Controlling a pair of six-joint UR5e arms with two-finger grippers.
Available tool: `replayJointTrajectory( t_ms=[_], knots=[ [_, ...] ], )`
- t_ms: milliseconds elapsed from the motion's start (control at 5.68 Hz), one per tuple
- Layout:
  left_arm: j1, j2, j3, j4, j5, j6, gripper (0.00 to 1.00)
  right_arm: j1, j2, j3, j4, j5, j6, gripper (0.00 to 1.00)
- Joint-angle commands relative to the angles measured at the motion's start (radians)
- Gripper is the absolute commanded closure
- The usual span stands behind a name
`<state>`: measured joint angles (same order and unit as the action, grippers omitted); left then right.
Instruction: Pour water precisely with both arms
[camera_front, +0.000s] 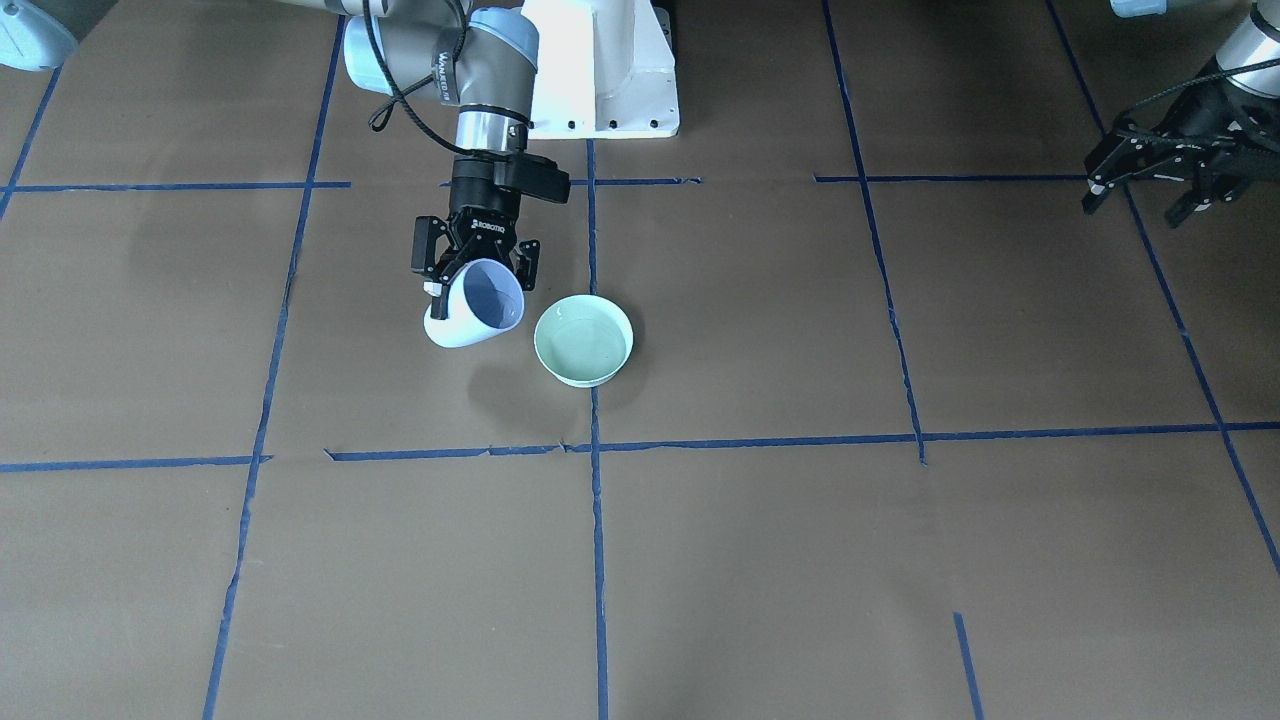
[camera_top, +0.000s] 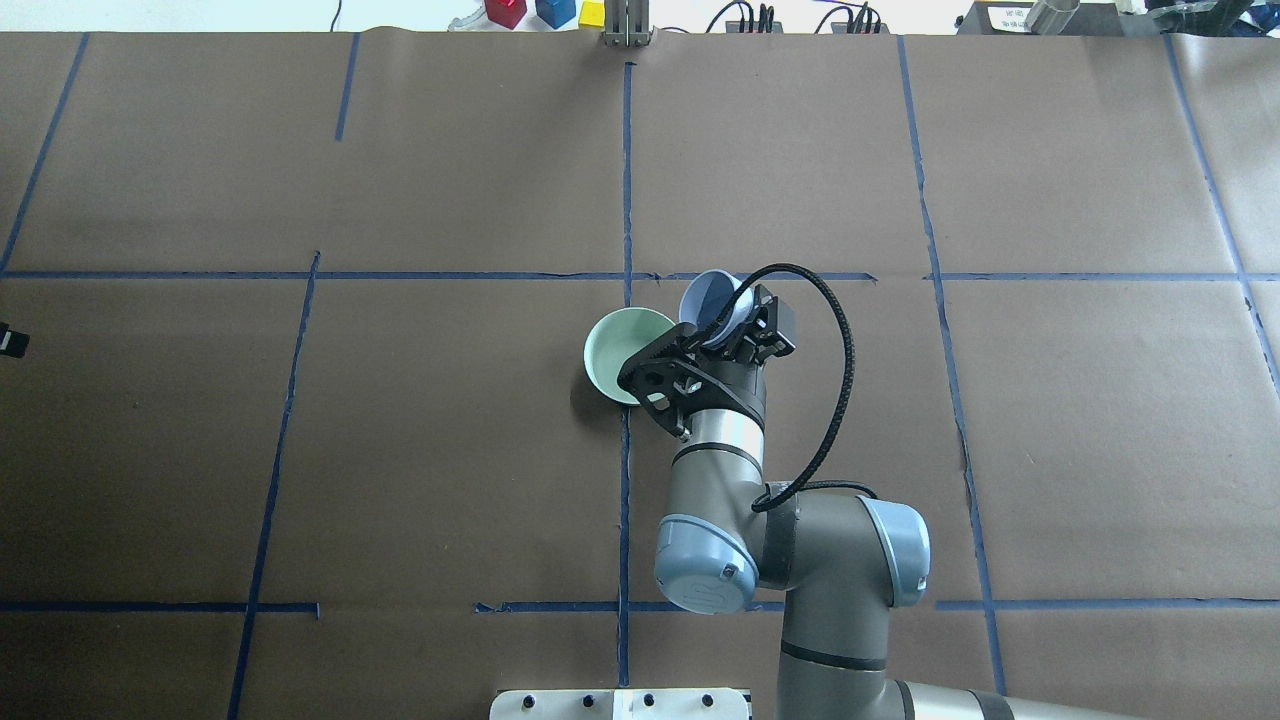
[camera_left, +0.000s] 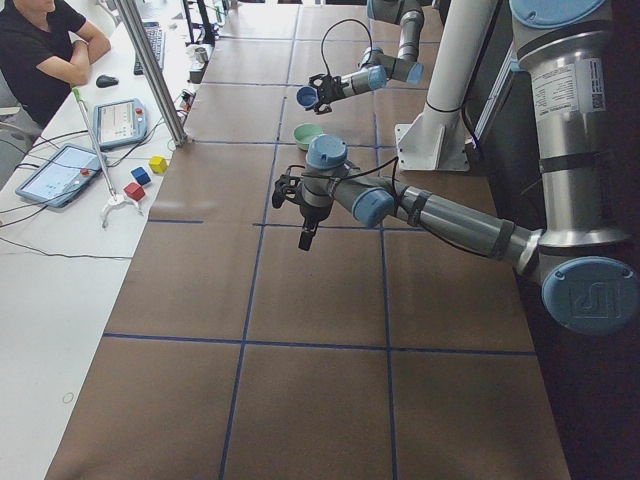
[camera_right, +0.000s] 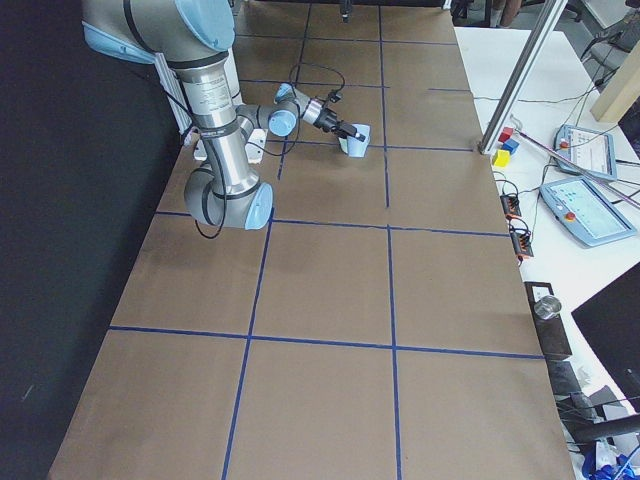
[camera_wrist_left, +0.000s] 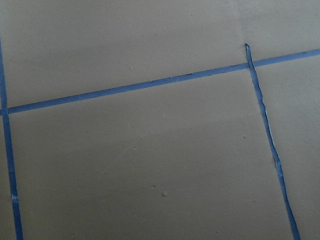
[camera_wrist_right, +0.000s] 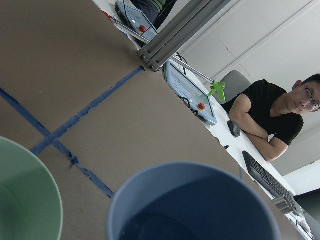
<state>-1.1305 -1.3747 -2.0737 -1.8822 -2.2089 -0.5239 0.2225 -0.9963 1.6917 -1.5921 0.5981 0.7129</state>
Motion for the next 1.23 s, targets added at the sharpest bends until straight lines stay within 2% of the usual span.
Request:
replayJointTrajectory(
  t_ms=[0,352,704,1056],
  knots=[
    [0.0,-0.001,0.006,0.0,0.0,-0.001,0.0,0.0,0.048,-0.01,-0.083,-0.011,-0.105,0.99],
    [0.0,-0.001,0.003,0.0,0.0,-0.001,0.0,0.012,0.091,-0.041,-0.146,-0.018,-0.197,0.99],
    [0.0,-0.001,0.003,0.0,0.0,-0.001,0.0,0.023,0.136,-0.128,-0.146,-0.018,-0.22,1.0],
    [0.001,-0.006,0.001,0.002,0.0,-0.001,0.0,0.023,0.125,-0.129,-0.146,-0.032,-0.265,1.0]
  ],
)
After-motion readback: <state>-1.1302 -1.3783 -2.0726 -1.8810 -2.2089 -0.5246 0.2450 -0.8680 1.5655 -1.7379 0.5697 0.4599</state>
